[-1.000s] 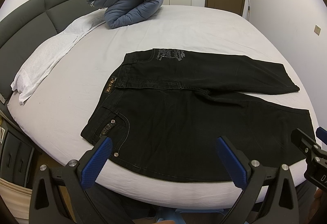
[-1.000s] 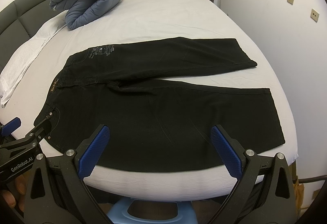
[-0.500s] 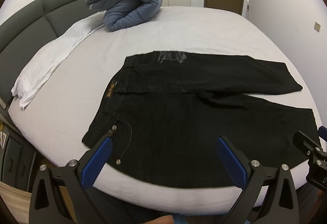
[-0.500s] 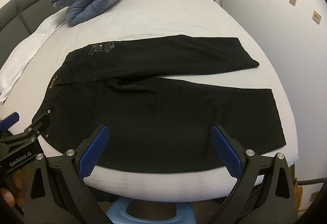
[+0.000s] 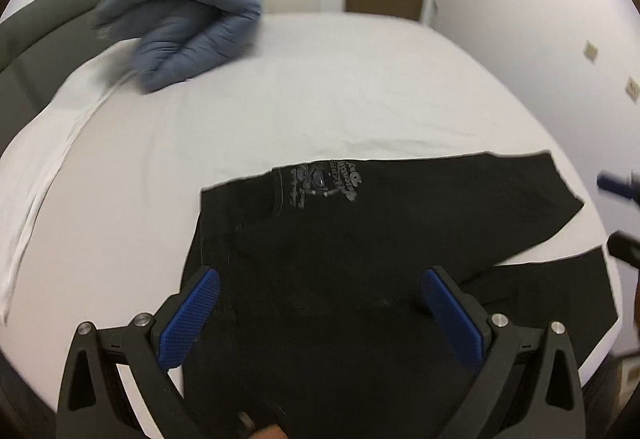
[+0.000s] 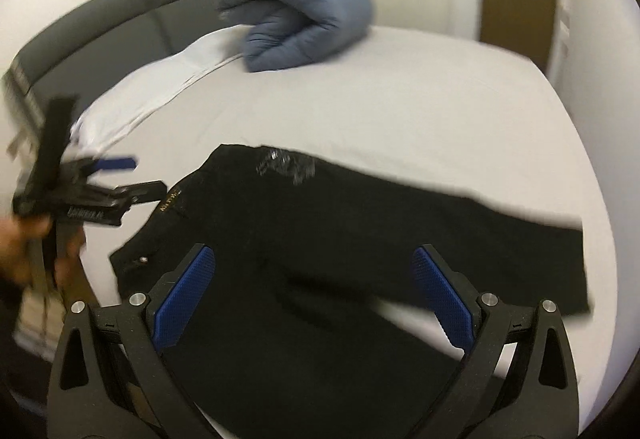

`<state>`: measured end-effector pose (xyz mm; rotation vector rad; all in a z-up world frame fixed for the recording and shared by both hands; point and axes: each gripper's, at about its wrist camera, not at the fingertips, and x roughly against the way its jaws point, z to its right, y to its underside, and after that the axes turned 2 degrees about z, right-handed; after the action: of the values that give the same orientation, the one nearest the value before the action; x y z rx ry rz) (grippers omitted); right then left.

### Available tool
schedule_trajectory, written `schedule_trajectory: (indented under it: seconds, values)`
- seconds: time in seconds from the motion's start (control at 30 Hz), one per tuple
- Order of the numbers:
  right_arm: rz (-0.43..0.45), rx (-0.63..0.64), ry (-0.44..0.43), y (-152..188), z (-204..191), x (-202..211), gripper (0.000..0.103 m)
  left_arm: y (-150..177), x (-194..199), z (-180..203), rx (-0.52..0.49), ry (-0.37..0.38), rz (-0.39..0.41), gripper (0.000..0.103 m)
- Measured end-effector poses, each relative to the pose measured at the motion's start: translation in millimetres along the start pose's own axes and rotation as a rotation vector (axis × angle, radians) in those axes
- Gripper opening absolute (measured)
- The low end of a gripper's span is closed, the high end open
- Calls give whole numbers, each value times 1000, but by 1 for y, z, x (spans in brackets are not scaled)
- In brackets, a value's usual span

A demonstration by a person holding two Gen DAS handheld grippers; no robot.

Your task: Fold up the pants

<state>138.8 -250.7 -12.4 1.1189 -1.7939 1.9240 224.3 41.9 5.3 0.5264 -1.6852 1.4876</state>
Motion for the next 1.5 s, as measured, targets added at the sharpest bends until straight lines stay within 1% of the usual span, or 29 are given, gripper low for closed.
schedule_trajectory:
  seconds: [0.07,0.17,0.23,0.3,0.37,0.43,0.47,0.5,0.53,0.57,0.63,0.7,0.77,0.8,0.87,0.9,0.93,0.97,1.0,1.03,1.07,1.23,1.27,1.33,1.37,1.4,1.47,1.5]
  values:
    - [-23,61,-60,-19,11,-24,101,-20,-20,-11,-47,-27,-5,103]
    - [-61,135,-147,-40,28,-58,101,-53,-64,-23,-167,-3,-64,103]
    - [-95,175,-180,-52,42,-87,100,-69,-94,-31,-247,-26,-98,103]
    - [-126,181,-220,-62,56,-112,93,-80,-123,-34,-326,-24,-137,103]
    - [-147,181,-238,-66,71,-138,93,-87,-152,-36,-389,3,-184,103]
    - [-159,185,-256,-65,83,-158,92,-87,-177,-39,-450,-2,-225,103]
    - [-165,184,-266,-65,87,-166,90,-89,-188,-39,-472,0,-246,102]
    - [-172,179,-276,-62,94,-171,88,-89,-203,-41,-502,18,-280,98]
    - [-177,173,-289,-62,100,-181,88,-88,-210,-43,-511,30,-296,94]
    - [-180,169,-301,-63,103,-188,87,-90,-221,-47,-515,51,-325,93]
    - [-187,165,-324,-60,112,-198,84,-92,-235,-53,-497,93,-360,92]
    - [-197,178,-327,-60,116,-210,80,-91,-253,-63,-456,130,-421,92]
    - [-215,182,-331,-62,116,-229,79,-85,-262,-67,-442,153,-447,89]
    - [-223,177,-336,-63,119,-238,77,-81,-263,-66,-450,161,-451,83]
    - [-234,175,-341,-65,114,-248,73,-75,-261,-65,-431,182,-447,67]
    - [-243,177,-340,-66,115,-257,70,-74,-258,-64,-414,203,-444,48]
    - [-250,181,-343,-70,111,-262,69,-72,-253,-62,-412,210,-433,27]
    - [-259,189,-348,-72,109,-269,65,-74,-251,-64,-414,207,-426,19]
    - [-268,200,-349,-75,104,-276,62,-71,-243,-61,-427,194,-402,9]
    - [-276,209,-344,-77,100,-281,61,-68,-236,-59,-445,177,-381,8]
    - [-286,226,-336,-79,95,-287,60,-65,-224,-56,-468,149,-335,7]
    - [-321,276,-322,-90,84,-316,58,-52,-171,-56,-477,139,-180,7]
    - [-325,278,-320,-92,83,-320,56,-48,-164,-56,-489,134,-158,7]
    - [-338,273,-318,-98,84,-331,55,-43,-151,-56,-512,123,-122,7]
    - [-344,273,-319,-101,85,-335,55,-46,-151,-49,-523,117,-110,7]
    - [-348,276,-315,-103,86,-339,55,-42,-145,-47,-541,104,-89,7]
    - [-365,286,-314,-107,89,-349,55,-45,-141,-45,-557,92,-64,7]
    - [-377,287,-322,-108,90,-354,55,-52,-142,-45,-561,89,-54,7]
